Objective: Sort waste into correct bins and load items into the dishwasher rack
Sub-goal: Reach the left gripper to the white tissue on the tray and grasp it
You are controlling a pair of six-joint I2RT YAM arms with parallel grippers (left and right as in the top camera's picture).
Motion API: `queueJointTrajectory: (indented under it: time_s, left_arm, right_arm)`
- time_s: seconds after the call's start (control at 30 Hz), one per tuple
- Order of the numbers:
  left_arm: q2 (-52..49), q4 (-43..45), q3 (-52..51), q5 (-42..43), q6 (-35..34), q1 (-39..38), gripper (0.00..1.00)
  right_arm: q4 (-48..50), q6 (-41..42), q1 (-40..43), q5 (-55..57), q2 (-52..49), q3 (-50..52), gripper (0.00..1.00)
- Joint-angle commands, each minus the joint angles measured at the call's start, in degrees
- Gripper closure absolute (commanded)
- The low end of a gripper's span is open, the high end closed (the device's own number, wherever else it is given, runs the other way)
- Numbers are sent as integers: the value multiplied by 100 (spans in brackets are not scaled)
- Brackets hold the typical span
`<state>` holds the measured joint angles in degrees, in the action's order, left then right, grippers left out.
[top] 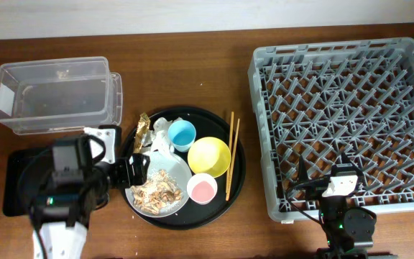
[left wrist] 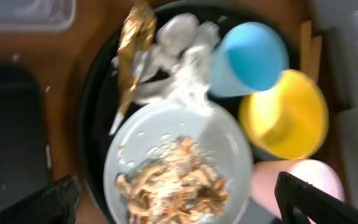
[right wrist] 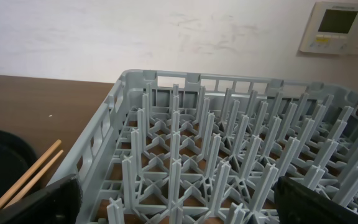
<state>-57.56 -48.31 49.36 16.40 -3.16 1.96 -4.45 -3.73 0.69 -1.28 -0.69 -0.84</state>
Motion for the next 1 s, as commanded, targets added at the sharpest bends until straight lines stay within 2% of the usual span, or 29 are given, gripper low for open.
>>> queueJointTrajectory:
  time_s: [0.0, 0.17, 0.23, 0.33, 0.4, 0.43, 0.53, 0.57, 0.67, 0.83, 0.97]
  left_arm:
    - [-586, 221, 101, -411, 81, 9, 1]
    - [-1340, 892, 101, 1099, 81, 9, 1]
    - [-1587, 1276, 101, 748, 83, 7, 1]
    - [-1834, 1351, 101, 48, 33, -7, 1]
    - [-1956, 1436, 101, -525, -4, -101, 10]
    - [-2000, 1480, 101, -560, -2, -153, 10]
    - [-2155, 1777, 101, -570, -2, -527, 28]
    - [-2315, 2009, 98, -817, -7, -796, 28]
    - [-2542, 2247, 101, -1259, -79, -946, 28]
    - [-3021, 2590, 101, -1054, -262, -949, 28]
    - [-3204, 2796, 98, -907, -262, -946, 34]
  right_arm:
    - [-4, -37, -31, 50, 33, 52, 1]
    - [-4, -35, -31, 50, 33, 52, 1]
    - [-4, -37, -31, 50, 33, 52, 1]
    - [-4, -37, -31, 50, 33, 52, 1]
    - [-4, -37, -31, 48, 33, 52, 1]
    - [-4, -35, -31, 50, 33, 52, 1]
    - [-4, -37, -31, 50, 33, 52, 1]
    - [-4, -37, -31, 50, 33, 52, 1]
    - [-4, -35, -31, 50, 33, 52, 1]
    - [-4, -37, -31, 50, 33, 52, 1]
    - [-4, -37, -31, 50, 33, 52, 1]
